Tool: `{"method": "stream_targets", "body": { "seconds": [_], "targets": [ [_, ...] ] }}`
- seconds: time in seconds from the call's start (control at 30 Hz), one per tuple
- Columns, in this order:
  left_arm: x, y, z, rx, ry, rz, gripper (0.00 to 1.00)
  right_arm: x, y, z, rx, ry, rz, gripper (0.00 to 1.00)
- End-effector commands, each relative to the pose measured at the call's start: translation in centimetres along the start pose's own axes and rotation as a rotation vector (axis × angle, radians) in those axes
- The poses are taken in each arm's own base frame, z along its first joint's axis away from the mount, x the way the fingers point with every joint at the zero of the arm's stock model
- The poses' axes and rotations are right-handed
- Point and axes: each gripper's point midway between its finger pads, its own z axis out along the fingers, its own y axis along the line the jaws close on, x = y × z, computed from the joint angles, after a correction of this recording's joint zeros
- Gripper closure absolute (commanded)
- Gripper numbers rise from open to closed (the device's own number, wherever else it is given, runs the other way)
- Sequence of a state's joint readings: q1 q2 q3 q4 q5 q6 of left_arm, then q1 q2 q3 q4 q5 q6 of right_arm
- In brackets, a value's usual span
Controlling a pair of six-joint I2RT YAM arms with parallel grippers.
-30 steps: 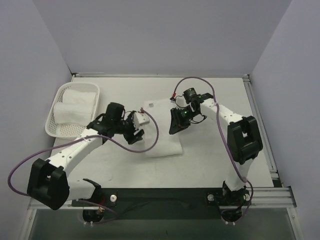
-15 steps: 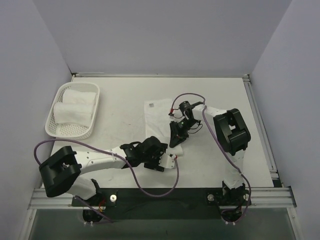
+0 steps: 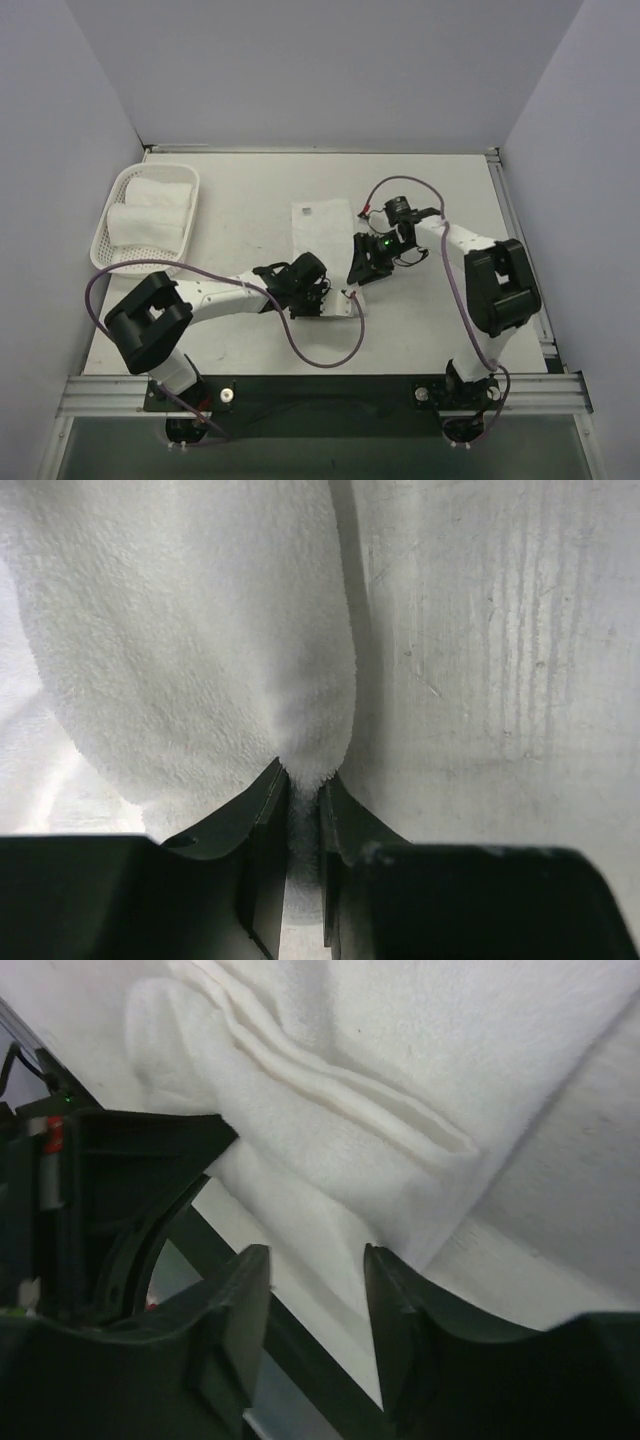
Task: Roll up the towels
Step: Roll the towel
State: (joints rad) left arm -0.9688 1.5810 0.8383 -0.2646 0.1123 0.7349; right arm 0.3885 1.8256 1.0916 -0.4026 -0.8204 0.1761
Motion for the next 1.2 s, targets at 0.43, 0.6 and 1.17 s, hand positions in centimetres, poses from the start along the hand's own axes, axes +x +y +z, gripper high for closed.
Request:
{"method": "stream_targets", "body": {
  "seconds": [0.43, 0.6, 1.17],
  "targets": [
    [1.0, -4.9, -1.4, 0.804, -0.057, -0.541, 0.96, 2.2, 1.8, -16.0, 0.271, -0.492, -0.681, 0.00],
    [2.0, -3.2, -1.4, 0.905, -0.044, -0.667, 0.96, 7.9, 1.3, -14.9, 0.266, -0.318, -0.755, 0.00],
    [6.0, -2.8, 0.1, 0.999, 0.075, -0.895, 0.95, 5.8, 4.1, -6.5, 0.364, -0.041, -1.244, 0.12]
  ]
}}
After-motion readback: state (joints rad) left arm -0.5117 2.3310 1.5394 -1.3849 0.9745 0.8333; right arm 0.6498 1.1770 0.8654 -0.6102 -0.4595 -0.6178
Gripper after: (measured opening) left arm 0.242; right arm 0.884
